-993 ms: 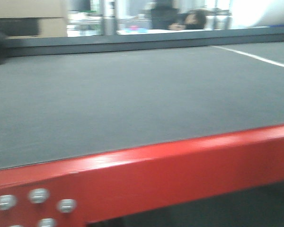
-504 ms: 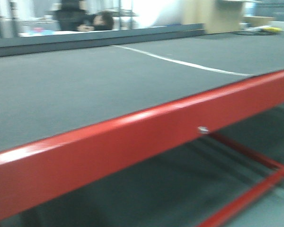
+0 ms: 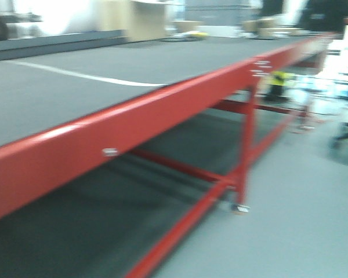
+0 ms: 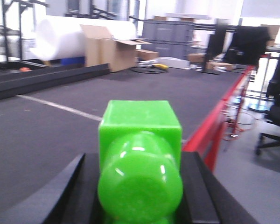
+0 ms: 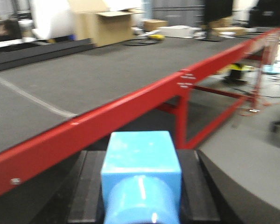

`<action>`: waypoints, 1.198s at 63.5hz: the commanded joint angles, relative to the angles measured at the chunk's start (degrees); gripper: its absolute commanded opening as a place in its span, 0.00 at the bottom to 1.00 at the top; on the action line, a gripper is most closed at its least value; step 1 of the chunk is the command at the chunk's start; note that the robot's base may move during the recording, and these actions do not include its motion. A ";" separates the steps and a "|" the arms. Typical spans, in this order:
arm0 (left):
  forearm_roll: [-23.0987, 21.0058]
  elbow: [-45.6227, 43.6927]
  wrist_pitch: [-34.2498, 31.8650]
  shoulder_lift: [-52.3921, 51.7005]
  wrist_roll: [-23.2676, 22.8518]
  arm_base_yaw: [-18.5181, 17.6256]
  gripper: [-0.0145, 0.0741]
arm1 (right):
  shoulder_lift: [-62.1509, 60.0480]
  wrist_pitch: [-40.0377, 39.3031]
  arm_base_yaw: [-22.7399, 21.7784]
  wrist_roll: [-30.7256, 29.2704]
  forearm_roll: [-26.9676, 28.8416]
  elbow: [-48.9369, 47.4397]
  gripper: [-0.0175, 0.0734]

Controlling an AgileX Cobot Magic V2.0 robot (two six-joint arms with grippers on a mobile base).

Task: Grab block from conveyor and place in blue bin
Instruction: 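Drive the base away from the conveyor toward the blue bin shelves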

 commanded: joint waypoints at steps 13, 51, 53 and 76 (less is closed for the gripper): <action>-0.36 0.11 -1.02 -0.10 -0.13 -0.33 0.04 | -0.25 -1.12 0.08 -0.45 -0.14 -0.48 0.01; -0.36 0.11 -1.02 -0.10 -0.13 -0.33 0.04 | -0.25 -1.12 0.08 -0.45 -0.14 -0.48 0.01; -0.36 0.11 -1.02 -0.10 -0.13 -0.33 0.04 | -0.25 -1.12 0.08 -0.45 -0.14 -0.48 0.01; -0.36 0.11 -1.02 -0.10 -0.13 -0.33 0.04 | -0.36 -1.12 0.08 -0.45 -0.14 -0.48 0.01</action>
